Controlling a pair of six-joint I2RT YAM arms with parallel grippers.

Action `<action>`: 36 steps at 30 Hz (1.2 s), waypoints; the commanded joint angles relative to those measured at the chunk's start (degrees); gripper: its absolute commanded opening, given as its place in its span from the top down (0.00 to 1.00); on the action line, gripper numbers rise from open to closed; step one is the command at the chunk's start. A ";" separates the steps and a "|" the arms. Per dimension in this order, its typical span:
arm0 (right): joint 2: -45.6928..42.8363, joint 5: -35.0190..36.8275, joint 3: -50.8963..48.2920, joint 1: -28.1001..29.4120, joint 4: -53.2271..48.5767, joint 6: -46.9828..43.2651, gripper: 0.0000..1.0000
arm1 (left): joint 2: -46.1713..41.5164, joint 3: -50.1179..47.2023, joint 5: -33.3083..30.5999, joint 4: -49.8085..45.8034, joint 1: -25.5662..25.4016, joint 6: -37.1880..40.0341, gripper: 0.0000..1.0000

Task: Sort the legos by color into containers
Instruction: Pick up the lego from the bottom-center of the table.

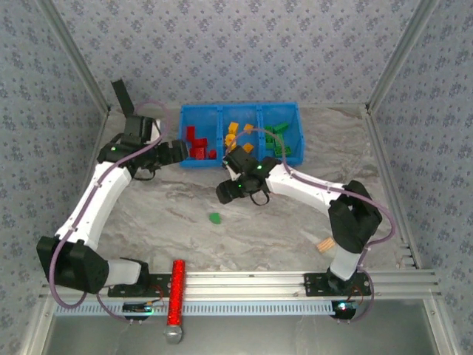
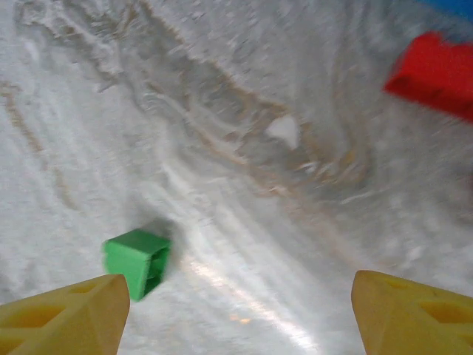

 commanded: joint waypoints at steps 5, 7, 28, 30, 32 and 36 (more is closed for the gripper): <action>7.69 -5.68 4.15 2.76 -2.82 16.49 0.20 | -1.69 -2.54 5.98 2.38 3.02 3.77 0.05; 9.84 -5.14 6.24 3.68 -4.22 16.74 0.20 | -2.04 -3.17 5.13 2.27 2.81 4.95 0.04; 23.36 -4.08 17.47 7.60 -14.12 12.59 0.50 | -8.44 -6.02 3.51 0.42 0.85 5.48 0.01; 23.46 -3.94 17.49 7.61 -14.94 12.11 0.59 | -8.43 -6.02 3.44 0.50 0.84 5.53 0.01; 23.09 -3.77 17.25 7.43 -15.98 11.45 0.64 | -8.43 -6.09 3.52 0.62 0.93 5.49 0.01; 19.12 -4.30 14.65 5.84 -18.58 10.28 0.68 | -8.30 -6.08 3.67 0.75 1.32 5.23 0.01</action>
